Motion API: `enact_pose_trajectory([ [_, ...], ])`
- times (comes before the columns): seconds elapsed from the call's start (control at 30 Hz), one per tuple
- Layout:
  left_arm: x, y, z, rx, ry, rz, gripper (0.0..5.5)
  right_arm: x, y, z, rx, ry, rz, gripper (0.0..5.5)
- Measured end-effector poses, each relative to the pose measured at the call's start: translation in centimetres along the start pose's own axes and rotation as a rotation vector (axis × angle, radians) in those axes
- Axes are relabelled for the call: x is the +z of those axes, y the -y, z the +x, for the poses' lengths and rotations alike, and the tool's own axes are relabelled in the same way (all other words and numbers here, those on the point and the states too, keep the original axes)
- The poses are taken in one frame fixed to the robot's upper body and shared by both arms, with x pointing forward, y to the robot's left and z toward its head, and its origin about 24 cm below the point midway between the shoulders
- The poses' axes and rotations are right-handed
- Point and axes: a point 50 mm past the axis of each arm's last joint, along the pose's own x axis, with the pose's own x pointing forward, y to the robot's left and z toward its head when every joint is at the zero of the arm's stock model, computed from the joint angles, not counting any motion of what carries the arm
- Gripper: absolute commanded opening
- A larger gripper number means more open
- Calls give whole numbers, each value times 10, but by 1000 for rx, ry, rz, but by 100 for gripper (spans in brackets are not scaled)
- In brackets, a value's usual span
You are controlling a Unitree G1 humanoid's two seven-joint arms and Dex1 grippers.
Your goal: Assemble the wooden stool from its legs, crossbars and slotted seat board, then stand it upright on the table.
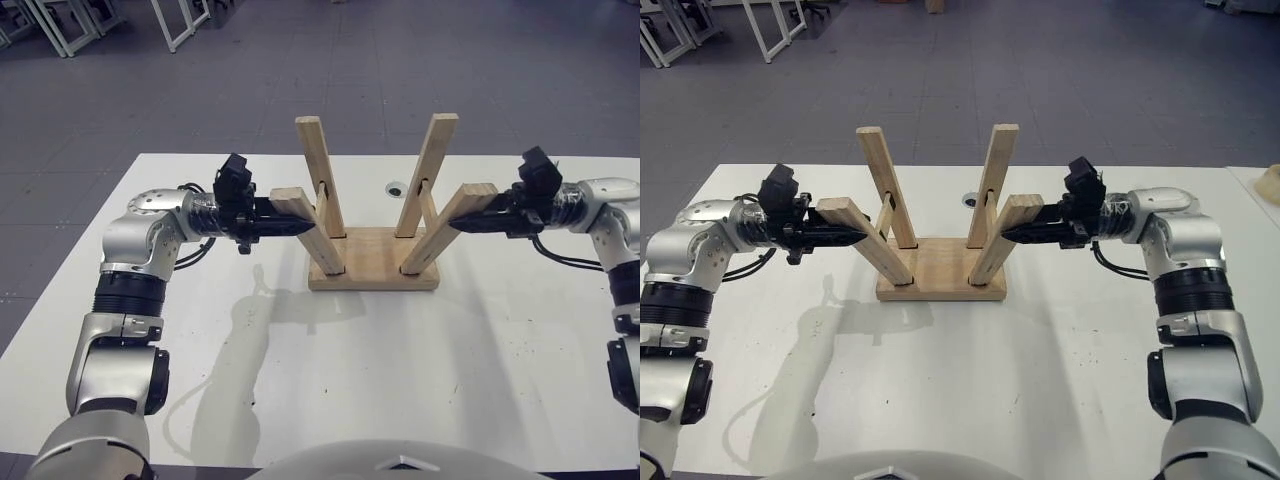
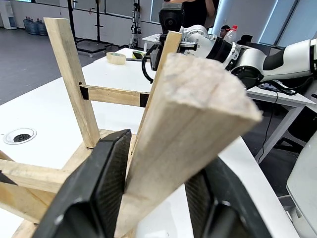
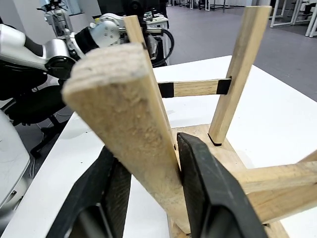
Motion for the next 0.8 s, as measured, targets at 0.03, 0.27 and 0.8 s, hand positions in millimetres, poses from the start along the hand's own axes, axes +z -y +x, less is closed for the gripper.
enact_pose_trajectory([
  [0.03, 0, 3, 0, -6, 2, 10, 150, 0, -5, -1, 11, 3, -4, 126],
  [0.27, -19, 76, 5, -48, 77, 17, 143, -10, -64, -6, 65, 29, 7, 124],
  [0.8, -28, 34, 3, -29, 166, -597, 273, -13, -15, -2, 54, 106, 734, 281],
])
